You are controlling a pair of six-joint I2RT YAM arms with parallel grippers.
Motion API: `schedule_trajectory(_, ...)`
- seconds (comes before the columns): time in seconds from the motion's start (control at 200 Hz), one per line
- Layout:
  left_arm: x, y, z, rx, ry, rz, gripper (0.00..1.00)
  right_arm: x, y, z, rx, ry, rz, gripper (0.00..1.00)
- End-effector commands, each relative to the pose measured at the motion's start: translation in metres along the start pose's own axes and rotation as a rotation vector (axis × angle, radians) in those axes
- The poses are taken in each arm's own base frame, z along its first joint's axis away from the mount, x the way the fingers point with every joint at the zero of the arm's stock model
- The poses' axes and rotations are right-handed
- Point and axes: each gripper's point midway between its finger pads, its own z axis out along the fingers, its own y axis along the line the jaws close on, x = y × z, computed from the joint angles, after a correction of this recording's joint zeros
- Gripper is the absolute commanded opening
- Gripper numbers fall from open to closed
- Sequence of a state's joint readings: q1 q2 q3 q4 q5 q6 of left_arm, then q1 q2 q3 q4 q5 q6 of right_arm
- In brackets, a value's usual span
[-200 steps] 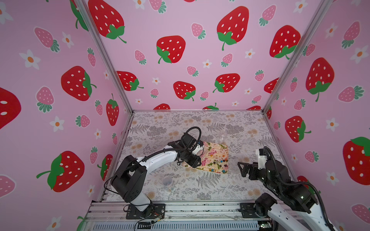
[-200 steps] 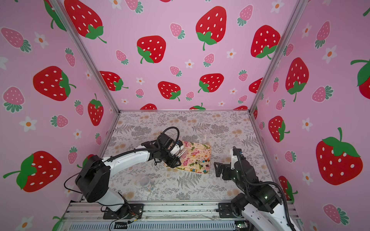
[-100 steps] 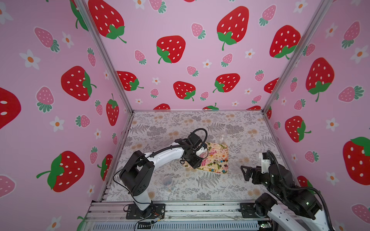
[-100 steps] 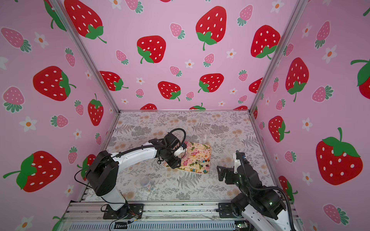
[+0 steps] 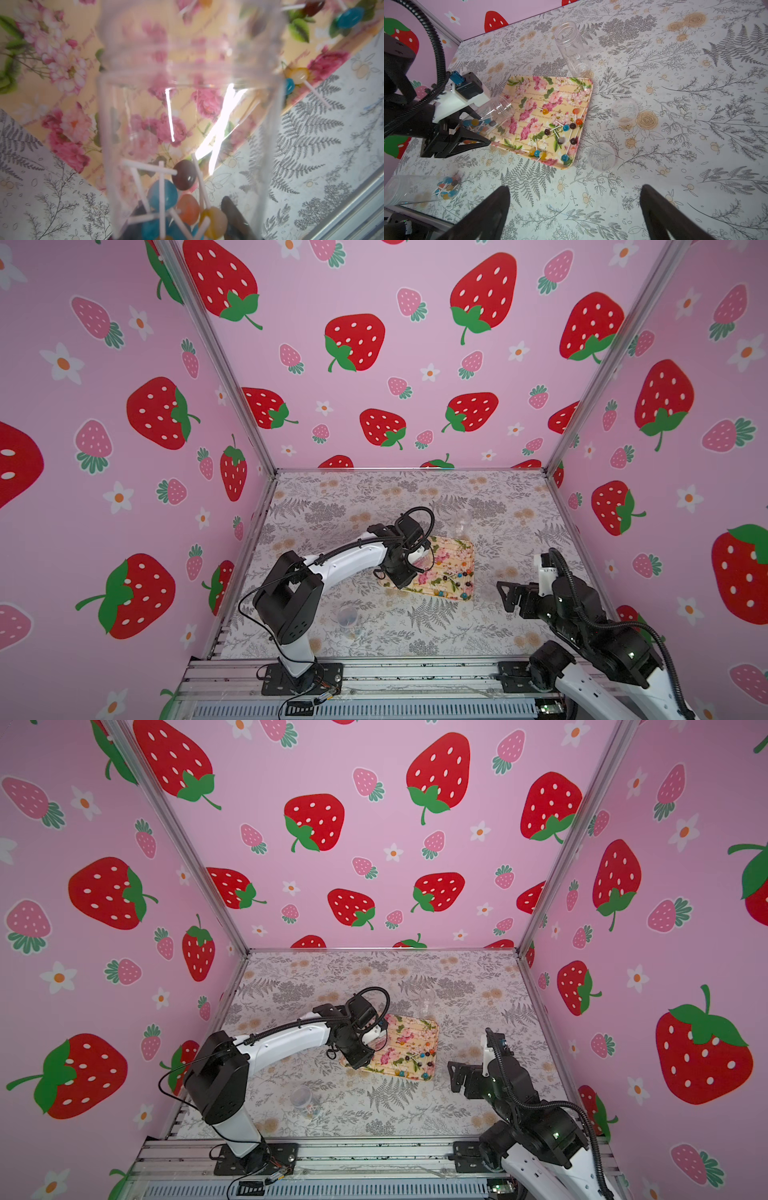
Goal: Pour the candies out of the jar
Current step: 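Pour the candies out of the jar onto the tray.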
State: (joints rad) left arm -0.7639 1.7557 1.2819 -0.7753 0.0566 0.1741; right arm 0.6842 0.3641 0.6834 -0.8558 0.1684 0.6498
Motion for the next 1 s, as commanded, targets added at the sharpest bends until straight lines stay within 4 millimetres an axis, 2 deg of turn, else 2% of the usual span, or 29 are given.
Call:
schedule_trajectory(0.0, 0.004, 0.011, -0.001, -0.091, 0.098, 0.054, 0.47, -0.002, 0.001, 0.002, -0.004, -0.011, 0.003, 0.99)
schedule_trajectory(0.1, 0.008, 0.012, 0.004, -0.148, 0.17, 0.117, 0.47, -0.001, 0.0, 0.003, -0.002, -0.011, 0.004, 0.99)
schedule_trajectory(0.395, 0.003, 0.019, 0.003, -0.256, 0.228, 0.215, 0.47, 0.001, -0.003, 0.002, 0.0, -0.022, 0.005, 0.99)
schedule_trajectory(0.705, -0.008, 0.03, -0.009, -0.427, 0.278, 0.348, 0.48, 0.003, -0.002, 0.004, -0.01, -0.02, 0.027, 0.99)
schedule_trajectory(0.996, -0.009, 0.034, -0.013, -0.516, 0.34, 0.463, 0.48, 0.002, -0.01, -0.009, 0.015, -0.047, 0.031, 0.99)
